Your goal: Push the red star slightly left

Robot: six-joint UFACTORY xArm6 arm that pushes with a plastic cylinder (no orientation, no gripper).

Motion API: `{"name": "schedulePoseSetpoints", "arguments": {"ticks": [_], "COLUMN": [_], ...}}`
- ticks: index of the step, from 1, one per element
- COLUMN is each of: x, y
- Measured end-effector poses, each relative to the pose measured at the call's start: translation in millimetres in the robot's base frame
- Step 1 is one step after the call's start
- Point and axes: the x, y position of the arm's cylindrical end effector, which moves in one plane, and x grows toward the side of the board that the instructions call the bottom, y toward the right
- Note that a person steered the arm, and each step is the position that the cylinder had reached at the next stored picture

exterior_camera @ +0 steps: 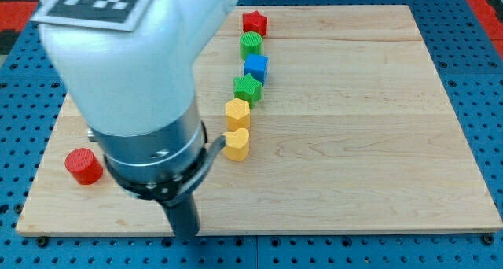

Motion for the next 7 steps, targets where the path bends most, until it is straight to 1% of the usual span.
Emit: {"name": "schedulePoseSetpoints", "arguments": {"ticks": [3, 5, 7], "x": [0, -10, -10], "y": [-4, 88, 100]}}
